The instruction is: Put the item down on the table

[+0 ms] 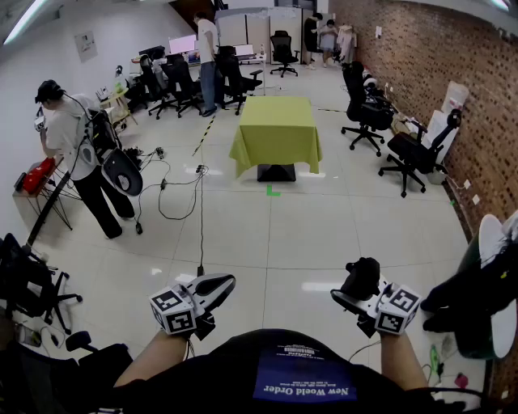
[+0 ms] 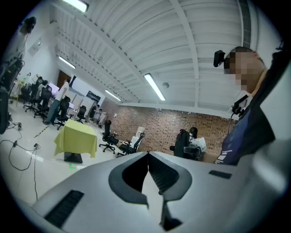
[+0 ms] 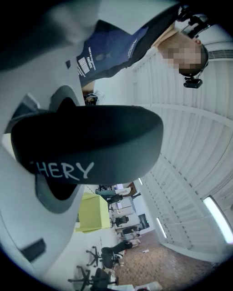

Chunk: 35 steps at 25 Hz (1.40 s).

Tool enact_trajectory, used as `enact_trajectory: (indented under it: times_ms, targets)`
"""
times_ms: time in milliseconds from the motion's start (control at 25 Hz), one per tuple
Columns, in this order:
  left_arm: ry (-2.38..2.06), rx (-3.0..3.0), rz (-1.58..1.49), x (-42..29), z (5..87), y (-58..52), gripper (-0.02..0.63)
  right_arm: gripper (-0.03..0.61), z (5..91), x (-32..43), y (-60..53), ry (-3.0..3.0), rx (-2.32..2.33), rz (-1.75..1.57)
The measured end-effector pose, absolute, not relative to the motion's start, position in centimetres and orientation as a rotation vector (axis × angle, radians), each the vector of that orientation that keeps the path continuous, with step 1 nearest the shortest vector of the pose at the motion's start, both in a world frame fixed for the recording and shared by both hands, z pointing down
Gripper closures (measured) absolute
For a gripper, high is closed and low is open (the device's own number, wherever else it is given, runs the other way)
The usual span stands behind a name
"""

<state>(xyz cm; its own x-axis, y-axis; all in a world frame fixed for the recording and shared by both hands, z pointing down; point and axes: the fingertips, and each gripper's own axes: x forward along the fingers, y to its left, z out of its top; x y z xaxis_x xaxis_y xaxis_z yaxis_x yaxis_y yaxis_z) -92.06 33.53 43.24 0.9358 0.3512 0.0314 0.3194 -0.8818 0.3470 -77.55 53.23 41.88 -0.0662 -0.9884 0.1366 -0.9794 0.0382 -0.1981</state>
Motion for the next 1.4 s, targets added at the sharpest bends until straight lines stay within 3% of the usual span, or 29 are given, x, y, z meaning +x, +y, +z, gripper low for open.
enact_trajectory:
  times_ms: [560, 1400]
  targets:
    - [0.565, 2.711, 0.154, -85.2, 44.0, 36.8, 0.607, 0.245, 42.8, -71.5, 57.1, 2.169, -2.171, -0.421]
    - [0.652, 2.728, 0.129, -75.2, 43.8, 11.6, 0.607, 0.244, 39.4, -61.1, 32.3, 2.108, -2.185, -0.354]
